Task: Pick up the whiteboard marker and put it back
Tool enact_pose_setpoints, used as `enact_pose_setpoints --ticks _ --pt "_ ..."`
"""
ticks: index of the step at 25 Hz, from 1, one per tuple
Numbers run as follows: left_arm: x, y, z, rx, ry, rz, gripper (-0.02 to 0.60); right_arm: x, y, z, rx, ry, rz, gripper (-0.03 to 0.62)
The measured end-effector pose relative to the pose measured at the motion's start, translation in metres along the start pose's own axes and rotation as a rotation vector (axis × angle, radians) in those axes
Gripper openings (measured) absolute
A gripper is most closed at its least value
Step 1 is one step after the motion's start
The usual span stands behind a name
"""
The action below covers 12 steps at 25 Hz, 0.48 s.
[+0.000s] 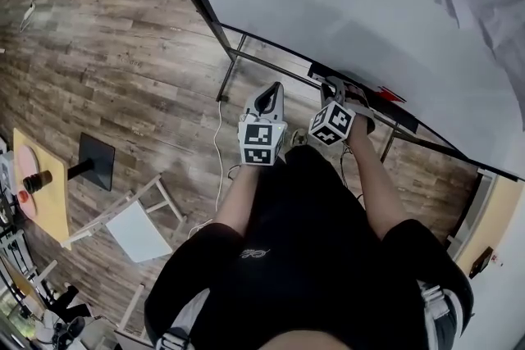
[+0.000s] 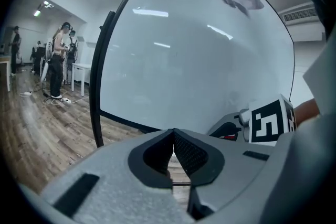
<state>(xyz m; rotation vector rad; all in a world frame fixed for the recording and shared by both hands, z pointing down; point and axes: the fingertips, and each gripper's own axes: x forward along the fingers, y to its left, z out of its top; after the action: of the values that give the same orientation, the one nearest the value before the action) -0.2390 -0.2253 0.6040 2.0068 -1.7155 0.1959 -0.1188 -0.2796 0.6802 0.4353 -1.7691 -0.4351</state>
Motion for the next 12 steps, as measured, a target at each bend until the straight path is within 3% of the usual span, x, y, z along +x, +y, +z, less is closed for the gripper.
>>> enact_pose_setpoints --ticks 12 --pt "0.014 0.004 -0.011 0.017 0.053 -0.033 0.006 0.014 0.002 -0.005 -0.031 0.049 0.017 0.055"
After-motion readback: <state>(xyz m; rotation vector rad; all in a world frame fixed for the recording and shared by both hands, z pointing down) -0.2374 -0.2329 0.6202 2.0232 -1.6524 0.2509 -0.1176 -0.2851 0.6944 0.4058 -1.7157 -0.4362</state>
